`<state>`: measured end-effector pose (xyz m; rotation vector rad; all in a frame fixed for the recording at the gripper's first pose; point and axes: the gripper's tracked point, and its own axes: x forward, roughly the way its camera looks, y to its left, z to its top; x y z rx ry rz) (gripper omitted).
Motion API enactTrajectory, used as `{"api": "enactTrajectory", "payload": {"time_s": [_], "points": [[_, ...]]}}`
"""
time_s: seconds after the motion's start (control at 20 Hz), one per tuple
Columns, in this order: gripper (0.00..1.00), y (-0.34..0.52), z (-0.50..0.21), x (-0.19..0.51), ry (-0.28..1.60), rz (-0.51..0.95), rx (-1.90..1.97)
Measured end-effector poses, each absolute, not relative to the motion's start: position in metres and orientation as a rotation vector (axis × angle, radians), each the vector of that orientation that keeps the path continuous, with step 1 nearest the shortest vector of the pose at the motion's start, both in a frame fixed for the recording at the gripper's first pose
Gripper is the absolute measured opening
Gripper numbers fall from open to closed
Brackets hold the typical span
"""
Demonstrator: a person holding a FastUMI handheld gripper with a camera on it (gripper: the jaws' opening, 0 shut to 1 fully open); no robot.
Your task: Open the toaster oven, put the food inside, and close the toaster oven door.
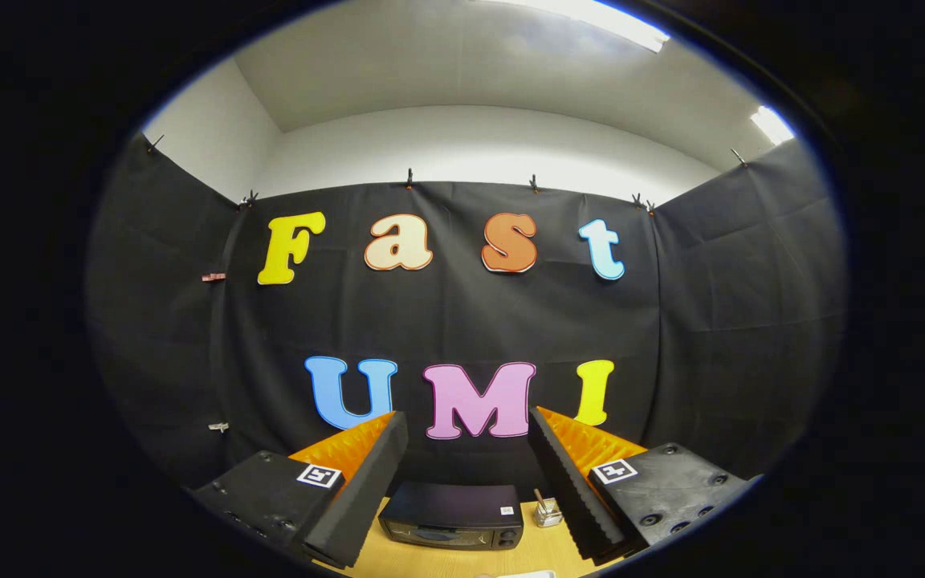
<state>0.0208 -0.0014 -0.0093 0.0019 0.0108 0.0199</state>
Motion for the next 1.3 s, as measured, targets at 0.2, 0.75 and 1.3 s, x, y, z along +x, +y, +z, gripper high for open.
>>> {"api": "enactTrajectory", "payload": {"time_s": [0.2,0.75,1.3], "points": [[0.97,-0.006,-0.006,0.033,-0.001,0.021,0.015],[0.97,-0.009,-0.042,0.100,0.011,0.049,-0.025],[0.97,0.014,-0.112,0.160,0.032,0.066,0.109]]}}
